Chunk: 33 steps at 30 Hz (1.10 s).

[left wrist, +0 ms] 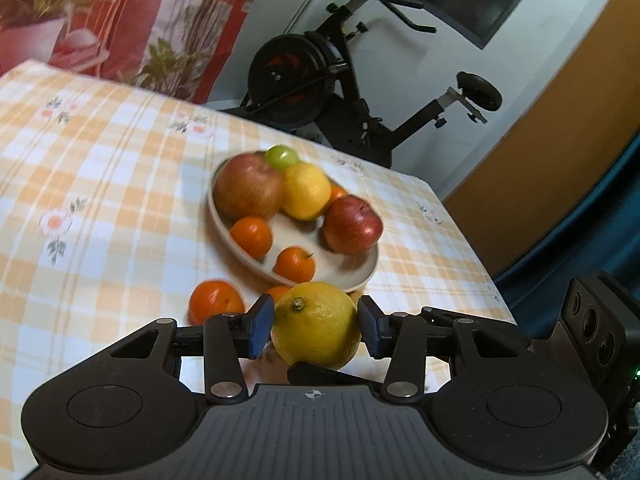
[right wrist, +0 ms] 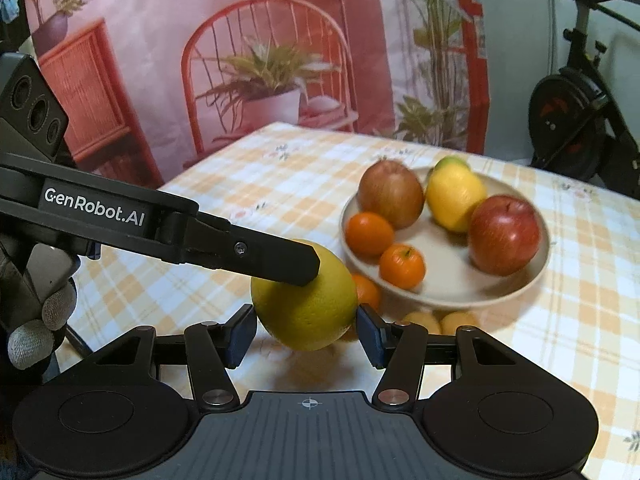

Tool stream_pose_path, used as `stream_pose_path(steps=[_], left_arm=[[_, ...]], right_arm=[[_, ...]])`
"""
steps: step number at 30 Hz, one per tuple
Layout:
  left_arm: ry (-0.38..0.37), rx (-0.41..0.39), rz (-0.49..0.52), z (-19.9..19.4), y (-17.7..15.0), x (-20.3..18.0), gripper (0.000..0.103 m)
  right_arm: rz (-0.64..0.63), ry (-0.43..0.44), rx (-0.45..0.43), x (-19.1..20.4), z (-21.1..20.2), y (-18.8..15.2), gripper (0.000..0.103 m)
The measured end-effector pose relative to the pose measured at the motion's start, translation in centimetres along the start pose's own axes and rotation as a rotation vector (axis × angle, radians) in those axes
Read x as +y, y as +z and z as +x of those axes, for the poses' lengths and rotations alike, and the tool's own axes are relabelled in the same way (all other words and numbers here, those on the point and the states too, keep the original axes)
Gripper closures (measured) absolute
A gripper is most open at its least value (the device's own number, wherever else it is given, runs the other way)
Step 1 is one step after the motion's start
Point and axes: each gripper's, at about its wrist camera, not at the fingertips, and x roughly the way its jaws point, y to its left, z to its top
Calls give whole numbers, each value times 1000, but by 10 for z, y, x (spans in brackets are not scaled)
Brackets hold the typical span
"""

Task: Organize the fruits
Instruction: 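Lift the second yellow lemon with the left gripper, then lower the lemon onto the plate and open the left gripper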

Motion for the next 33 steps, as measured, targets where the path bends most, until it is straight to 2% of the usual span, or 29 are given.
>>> stream_pose_path(steps=[11, 15, 21, 29, 33], left_arm=[[9, -8, 81, 23, 38, -20, 55], [27, 6, 101, 39, 51, -22, 55], [36, 28, 79, 56, 66, -13, 56], [40, 56, 68, 69, 74, -4, 56], [44, 69, 62, 74, 76, -2, 60]], right_arm=[[-17, -64, -69, -28, -5, 28, 52], [-29, -89, -66, -41, 8, 37, 52], [-34, -104, -49, -58, 28, 49, 52], [-47, -116, -18, -67, 46, 54, 52], [-42, -125, -4, -70, 50, 54, 52]])
